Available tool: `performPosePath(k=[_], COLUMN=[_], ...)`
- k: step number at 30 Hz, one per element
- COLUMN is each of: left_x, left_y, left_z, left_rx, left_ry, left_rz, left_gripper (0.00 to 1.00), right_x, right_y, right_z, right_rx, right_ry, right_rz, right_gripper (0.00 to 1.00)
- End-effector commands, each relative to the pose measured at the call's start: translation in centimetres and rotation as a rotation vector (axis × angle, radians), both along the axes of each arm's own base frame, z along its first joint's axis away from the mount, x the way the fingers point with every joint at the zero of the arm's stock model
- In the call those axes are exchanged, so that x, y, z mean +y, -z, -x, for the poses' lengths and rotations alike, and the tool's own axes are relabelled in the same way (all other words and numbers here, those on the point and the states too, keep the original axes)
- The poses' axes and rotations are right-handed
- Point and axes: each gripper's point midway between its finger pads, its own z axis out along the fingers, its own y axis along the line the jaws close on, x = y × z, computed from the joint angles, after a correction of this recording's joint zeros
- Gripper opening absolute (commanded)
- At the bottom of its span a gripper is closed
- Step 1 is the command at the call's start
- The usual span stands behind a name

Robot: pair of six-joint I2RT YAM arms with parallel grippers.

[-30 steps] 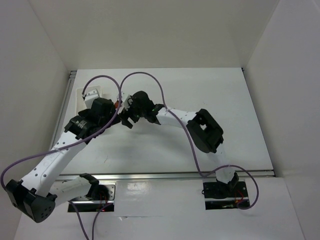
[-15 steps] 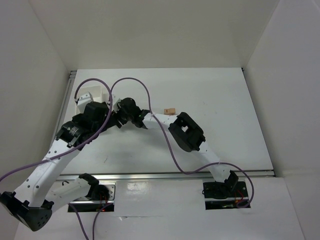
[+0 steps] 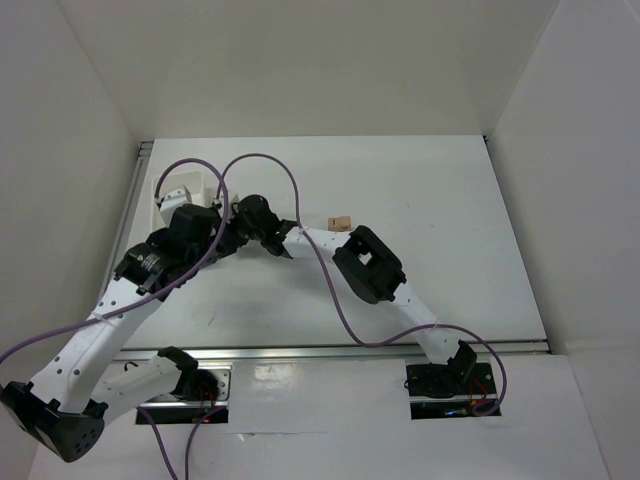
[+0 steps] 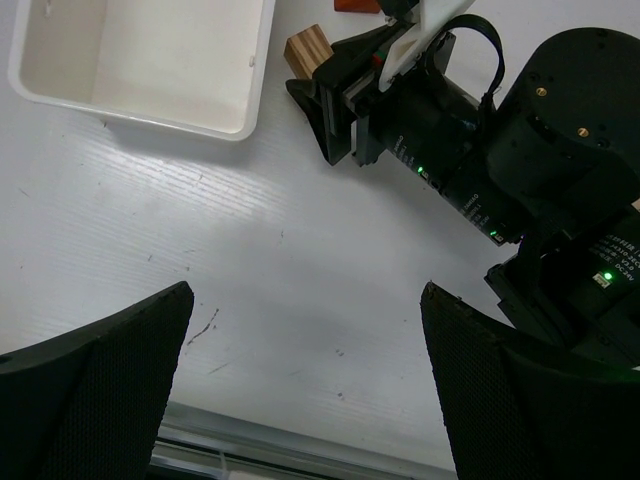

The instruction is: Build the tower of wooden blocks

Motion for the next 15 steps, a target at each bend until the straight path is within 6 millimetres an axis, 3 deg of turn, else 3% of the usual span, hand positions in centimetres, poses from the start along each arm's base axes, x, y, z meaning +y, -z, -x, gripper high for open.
performPosePath(k=[1,5,10,15], left_x=[-0.2,-0.2,-0.2,-0.1], left_y=[0.1,0.3,-0.1,0.1], left_z=[-0.4,-0.3,-0.3,-0.2], left_rx=[-0.007,0.001,-0.005,0.003], left_ry=[0.011,0.011,0.018,0.018], left_rz=[0.003,-0.001,-0.005,-0.009], left_gripper=[1.0,1.0,1.0,1.0], right_x=[2.2,1.8,1.7,1.4], right_y=[-3.4,-2.8,-2.6,-1.1], right_z=[-0.1,-0.7,-0.8,-0.5], right_rx=[-0.07,-0.074,-0.093,-0.078], right_ry=[-0.047,-0.01,-0.019,-0.02], right_rz=[-0.111,-0.096,-0.076,-0.058], right_gripper=[0.58,0.47,0.48,0.51])
